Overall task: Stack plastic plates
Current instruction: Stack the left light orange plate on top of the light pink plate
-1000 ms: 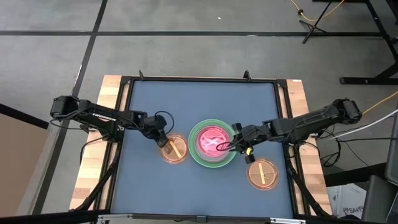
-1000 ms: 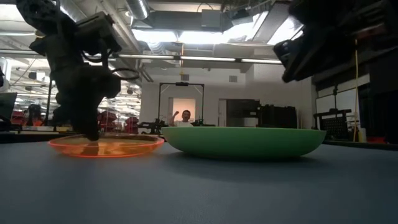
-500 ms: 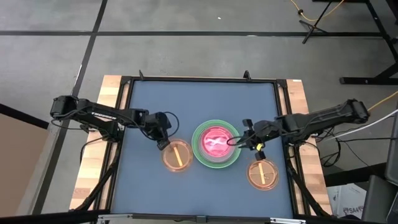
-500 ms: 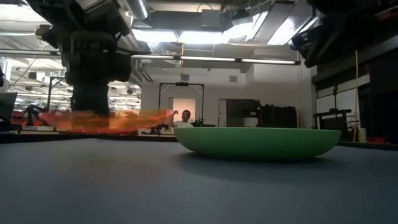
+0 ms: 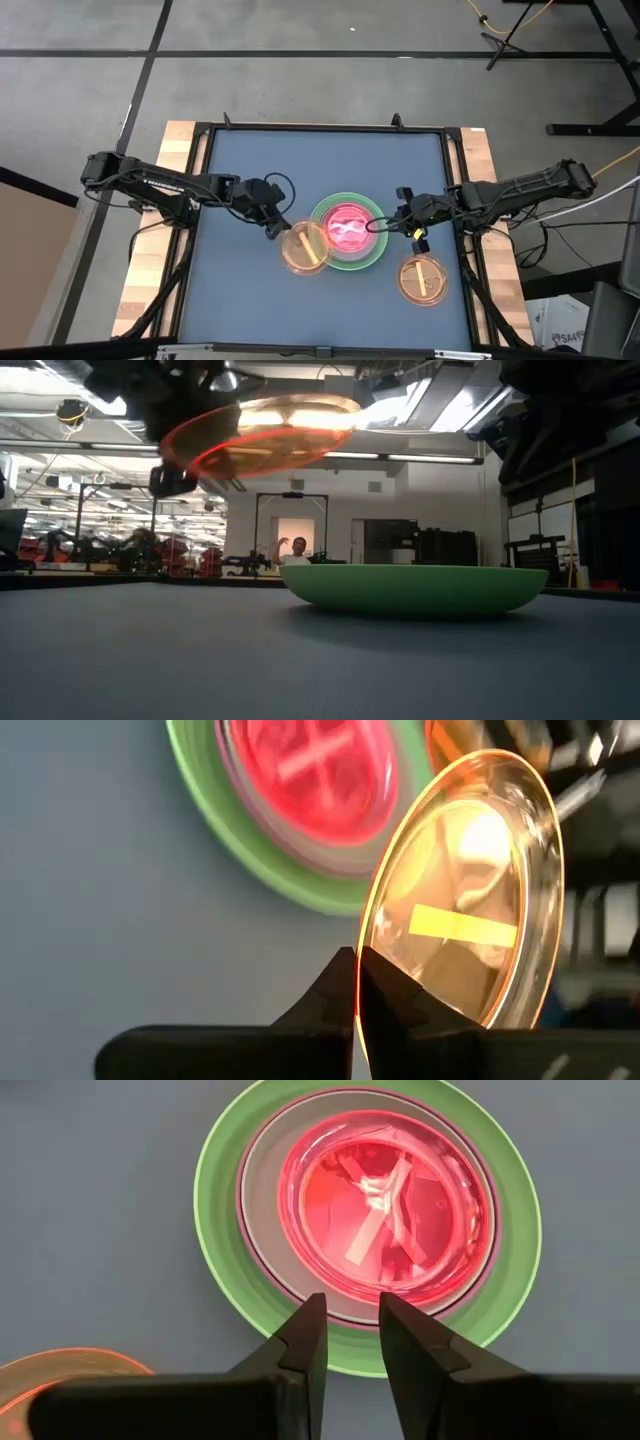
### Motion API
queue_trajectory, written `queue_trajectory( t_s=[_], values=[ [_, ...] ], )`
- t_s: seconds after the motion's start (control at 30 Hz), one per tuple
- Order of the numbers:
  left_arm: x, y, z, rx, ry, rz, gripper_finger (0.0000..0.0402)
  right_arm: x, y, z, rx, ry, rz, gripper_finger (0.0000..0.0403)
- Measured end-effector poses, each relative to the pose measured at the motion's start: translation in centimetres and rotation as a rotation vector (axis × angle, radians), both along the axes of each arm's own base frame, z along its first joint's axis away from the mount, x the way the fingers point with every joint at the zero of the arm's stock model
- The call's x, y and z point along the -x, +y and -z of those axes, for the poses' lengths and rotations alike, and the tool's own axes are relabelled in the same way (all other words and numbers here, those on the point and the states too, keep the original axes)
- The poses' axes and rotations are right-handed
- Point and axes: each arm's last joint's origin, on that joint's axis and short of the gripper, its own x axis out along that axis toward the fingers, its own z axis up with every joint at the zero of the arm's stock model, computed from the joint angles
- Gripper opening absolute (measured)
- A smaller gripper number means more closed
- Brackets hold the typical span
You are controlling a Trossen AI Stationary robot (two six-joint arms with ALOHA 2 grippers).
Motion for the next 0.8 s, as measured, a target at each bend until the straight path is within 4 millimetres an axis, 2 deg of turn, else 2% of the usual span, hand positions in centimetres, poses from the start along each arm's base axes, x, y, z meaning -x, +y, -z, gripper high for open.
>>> queue_trajectory(
  t_s=[0.2, 0.47, 0.7, 0.8],
  values=[
    [-1.0, -0.3, -1.7, -0.011, -0.094, -0.166, 0.0000, 0.0, 0.0, 0.0, 0.000, 0.000, 0.000, 0.0085],
    [-1.2, -0.1, -2.1, -0.002, -0.141, -0.374, 0.0000, 0.0, 0.0, 0.0, 0.000, -0.002, 0.000, 0.0085],
    [-3.1, -0.4, -1.4, 0.016, -0.225, -0.419, 0.0000, -0.1, 0.0, -0.1, -0.003, -0.015, 0.000, 0.0085],
    [-4.1, -0.5, -0.2, 0.041, -0.218, -0.432, 0.0000, -0.1, 0.0, -0.1, -0.003, -0.015, 0.000, 0.0085]
  ],
)
